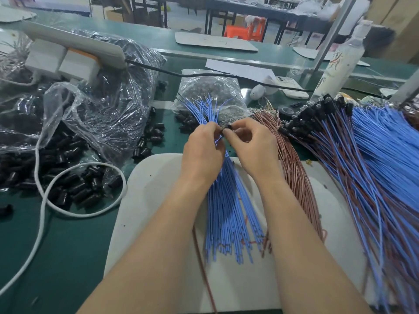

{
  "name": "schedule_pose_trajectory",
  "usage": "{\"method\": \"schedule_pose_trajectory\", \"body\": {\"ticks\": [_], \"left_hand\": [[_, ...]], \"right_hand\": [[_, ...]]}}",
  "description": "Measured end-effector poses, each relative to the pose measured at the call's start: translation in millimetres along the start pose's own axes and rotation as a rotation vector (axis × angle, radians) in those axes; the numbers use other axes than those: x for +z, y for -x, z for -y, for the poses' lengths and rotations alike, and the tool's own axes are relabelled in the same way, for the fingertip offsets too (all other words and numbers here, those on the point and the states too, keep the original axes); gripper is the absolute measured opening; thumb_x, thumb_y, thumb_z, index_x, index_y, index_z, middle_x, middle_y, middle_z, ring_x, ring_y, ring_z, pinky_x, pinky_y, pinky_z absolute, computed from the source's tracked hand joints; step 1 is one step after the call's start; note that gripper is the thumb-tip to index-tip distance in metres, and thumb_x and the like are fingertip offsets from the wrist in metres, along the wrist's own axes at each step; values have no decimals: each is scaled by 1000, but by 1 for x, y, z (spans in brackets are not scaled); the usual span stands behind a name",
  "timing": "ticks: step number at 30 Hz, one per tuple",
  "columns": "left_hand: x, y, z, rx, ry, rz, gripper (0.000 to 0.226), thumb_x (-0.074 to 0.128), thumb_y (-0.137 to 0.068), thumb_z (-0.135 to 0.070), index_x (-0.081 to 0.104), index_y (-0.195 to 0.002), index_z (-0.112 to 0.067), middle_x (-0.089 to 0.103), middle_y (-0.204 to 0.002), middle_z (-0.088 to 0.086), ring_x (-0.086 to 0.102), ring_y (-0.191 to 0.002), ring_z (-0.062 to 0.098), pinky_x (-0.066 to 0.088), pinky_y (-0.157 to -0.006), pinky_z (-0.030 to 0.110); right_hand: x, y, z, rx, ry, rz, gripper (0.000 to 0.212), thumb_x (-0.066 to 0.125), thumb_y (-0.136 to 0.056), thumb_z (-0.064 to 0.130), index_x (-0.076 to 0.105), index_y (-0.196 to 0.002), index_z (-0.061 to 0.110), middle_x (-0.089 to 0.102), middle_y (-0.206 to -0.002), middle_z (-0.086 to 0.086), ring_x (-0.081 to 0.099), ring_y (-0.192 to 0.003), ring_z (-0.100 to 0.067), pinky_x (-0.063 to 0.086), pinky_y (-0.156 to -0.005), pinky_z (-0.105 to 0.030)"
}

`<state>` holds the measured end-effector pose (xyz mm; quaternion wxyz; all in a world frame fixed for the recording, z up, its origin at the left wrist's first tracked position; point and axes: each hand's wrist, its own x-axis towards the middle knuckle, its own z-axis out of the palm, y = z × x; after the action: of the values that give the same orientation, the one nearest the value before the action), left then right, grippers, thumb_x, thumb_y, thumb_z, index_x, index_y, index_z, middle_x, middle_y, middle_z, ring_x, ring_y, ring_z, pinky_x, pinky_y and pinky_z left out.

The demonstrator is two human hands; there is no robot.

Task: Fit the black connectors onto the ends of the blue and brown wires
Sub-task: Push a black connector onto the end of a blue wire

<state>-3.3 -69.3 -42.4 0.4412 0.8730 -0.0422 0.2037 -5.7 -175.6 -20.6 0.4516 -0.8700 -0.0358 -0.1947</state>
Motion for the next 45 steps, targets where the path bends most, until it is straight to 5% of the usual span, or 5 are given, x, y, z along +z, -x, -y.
{"method": "schedule_pose_trajectory", "body": {"ticks": [9,17,23,27,45], "left_hand": [[-1,2,-4,17,-31,-33,9,53,-89,-12,56,-84,-5,61,-78,6,55,-71,29,46,-65,38],[-5,1,-4,26,-27,-67,7,52,-86,-5,58,-83,-2,62,-74,10,56,-71,34,46,-64,42],[-5,0,-2,47,42,-69,9,60,-89,-12,60,-86,-4,66,-78,7,58,-73,27,48,-70,40],[-4,0,-1,68,67,-65,6,58,-89,-9,60,-85,-5,65,-78,6,59,-72,25,50,-71,41],[-5,0,-5,50,27,-12,6,55,-90,-7,60,-88,-6,63,-84,8,57,-79,29,48,-75,45]], "right_hand": [[-1,2,4,-97,56,18,15,73,-81,24,67,-92,15,67,-80,-2,63,-74,-18,51,-78,-37],[-11,1,6,-65,-2,168,11,72,-82,28,67,-90,21,66,-76,4,62,-71,-5,49,-71,-18],[-26,-4,5,-8,-79,122,10,61,-91,19,70,-95,14,70,-82,-5,65,-81,-20,53,-84,-43],[-32,-1,11,-11,-156,132,3,63,-90,16,64,-91,18,70,-81,-5,67,-80,-21,54,-82,-44],[-36,3,21,-115,58,152,8,66,-85,12,71,-88,17,69,-79,10,63,-73,-2,51,-78,-20]]}}
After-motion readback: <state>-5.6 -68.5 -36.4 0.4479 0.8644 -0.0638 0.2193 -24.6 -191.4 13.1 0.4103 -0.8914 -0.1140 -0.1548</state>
